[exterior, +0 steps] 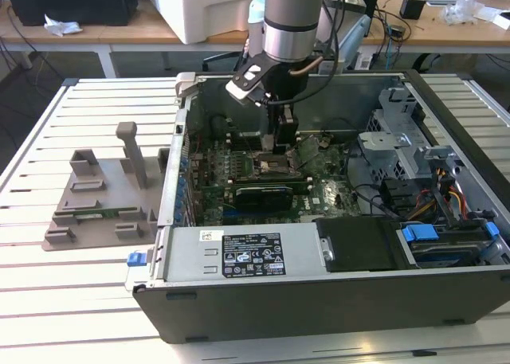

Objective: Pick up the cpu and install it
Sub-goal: 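Place the cpu into insertion slot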

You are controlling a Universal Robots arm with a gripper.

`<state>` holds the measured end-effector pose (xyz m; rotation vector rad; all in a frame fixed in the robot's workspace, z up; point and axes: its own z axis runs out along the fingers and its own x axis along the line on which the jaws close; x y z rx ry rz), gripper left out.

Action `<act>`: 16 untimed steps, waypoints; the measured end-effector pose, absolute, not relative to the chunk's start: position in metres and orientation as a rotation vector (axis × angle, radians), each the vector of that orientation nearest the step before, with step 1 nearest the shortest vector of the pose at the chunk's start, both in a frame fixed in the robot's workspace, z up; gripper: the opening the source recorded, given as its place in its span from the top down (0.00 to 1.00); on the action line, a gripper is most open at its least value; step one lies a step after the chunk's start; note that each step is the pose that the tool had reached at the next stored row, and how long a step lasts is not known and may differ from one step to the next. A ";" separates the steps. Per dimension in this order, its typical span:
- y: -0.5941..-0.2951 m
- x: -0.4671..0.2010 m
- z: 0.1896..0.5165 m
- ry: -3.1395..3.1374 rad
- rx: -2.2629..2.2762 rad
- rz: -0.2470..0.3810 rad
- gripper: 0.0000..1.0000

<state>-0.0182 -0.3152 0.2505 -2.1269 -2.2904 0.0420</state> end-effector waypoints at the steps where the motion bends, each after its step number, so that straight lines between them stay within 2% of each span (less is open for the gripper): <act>1: -0.315 -0.018 0.250 -2.290 -2.127 0.042 0.46; 16: -0.315 -0.018 0.237 -2.290 -2.127 0.042 0.46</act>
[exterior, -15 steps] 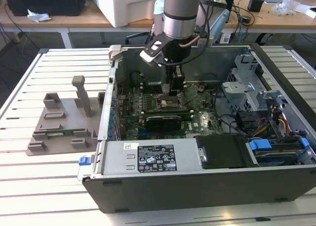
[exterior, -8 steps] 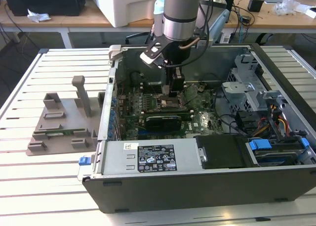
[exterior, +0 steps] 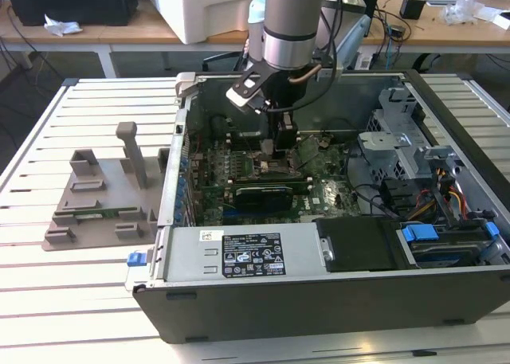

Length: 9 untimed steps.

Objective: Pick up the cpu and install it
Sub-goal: 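Place the cpu into insertion slot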

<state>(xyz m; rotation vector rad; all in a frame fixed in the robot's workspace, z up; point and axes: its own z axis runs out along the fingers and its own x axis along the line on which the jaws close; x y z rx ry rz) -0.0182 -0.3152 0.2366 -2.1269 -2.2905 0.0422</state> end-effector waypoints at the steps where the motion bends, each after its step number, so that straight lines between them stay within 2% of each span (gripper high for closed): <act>1: -0.315 -0.018 0.234 -2.290 -2.127 0.042 0.46; 9: -0.315 -0.019 0.218 -2.262 -2.159 0.044 0.46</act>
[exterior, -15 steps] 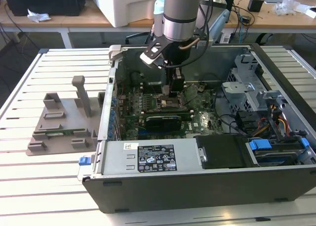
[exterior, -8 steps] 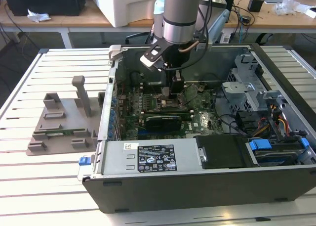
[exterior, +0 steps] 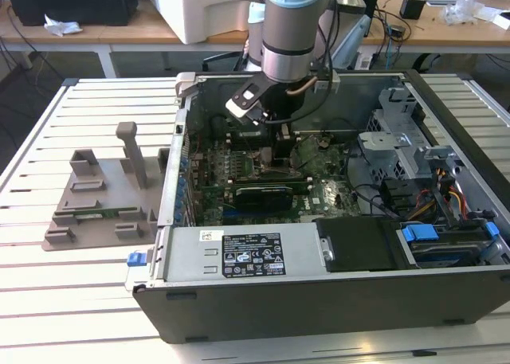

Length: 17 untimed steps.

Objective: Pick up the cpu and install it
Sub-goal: 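Place the cpu into insertion slot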

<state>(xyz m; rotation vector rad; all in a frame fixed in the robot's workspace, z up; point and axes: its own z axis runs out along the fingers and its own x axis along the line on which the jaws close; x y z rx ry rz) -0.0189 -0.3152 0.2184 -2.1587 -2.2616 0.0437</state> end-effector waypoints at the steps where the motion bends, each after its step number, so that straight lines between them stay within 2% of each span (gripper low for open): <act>1: -0.315 -0.019 0.217 -2.246 -2.175 0.044 0.46; 17: -0.315 -0.018 0.199 -2.222 -2.202 0.047 0.46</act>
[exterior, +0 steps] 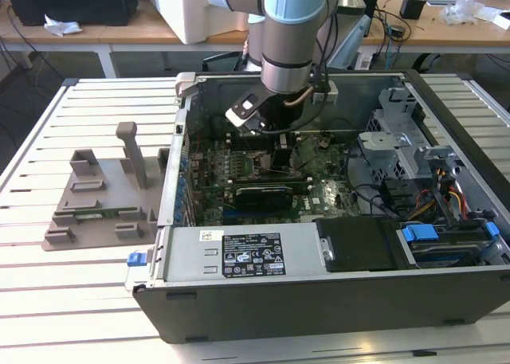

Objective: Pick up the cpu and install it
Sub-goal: 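Place the cpu into insertion slot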

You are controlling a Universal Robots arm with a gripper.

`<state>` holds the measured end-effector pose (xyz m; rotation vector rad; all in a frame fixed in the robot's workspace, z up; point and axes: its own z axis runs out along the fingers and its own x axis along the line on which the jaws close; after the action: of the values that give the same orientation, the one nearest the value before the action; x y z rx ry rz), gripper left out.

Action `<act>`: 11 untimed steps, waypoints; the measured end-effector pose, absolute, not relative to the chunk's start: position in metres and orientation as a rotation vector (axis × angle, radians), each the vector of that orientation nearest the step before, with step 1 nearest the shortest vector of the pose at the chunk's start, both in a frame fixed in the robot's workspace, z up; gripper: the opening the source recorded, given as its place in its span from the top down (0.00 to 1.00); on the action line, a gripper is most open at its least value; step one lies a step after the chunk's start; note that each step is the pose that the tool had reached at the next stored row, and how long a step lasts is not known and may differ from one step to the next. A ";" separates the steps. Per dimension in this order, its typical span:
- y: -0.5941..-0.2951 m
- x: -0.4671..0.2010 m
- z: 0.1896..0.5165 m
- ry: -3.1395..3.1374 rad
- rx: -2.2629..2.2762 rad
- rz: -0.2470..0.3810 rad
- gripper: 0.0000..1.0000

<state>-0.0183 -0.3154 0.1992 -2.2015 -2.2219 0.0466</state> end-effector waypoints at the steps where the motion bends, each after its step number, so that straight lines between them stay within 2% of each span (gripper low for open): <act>1: -0.315 -0.018 0.199 -2.222 -2.202 0.047 0.46; 4: -0.315 -0.018 0.199 -2.222 -2.202 0.046 0.46; 5: -0.315 -0.018 0.198 -2.221 -2.201 0.045 0.44; 6: -0.315 -0.018 0.199 -2.221 -2.201 0.045 0.38; 8: -0.314 -0.018 0.214 -2.222 -2.201 0.045 0.40; 9: -0.314 -0.018 0.215 -2.221 -2.201 0.045 0.58; 10: -0.314 -0.018 0.215 -2.222 -2.201 0.046 0.71; 11: -0.314 -0.019 0.215 -2.222 -2.202 0.047 0.76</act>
<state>-0.0185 -0.3140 0.2154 -2.2020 -2.2216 0.0468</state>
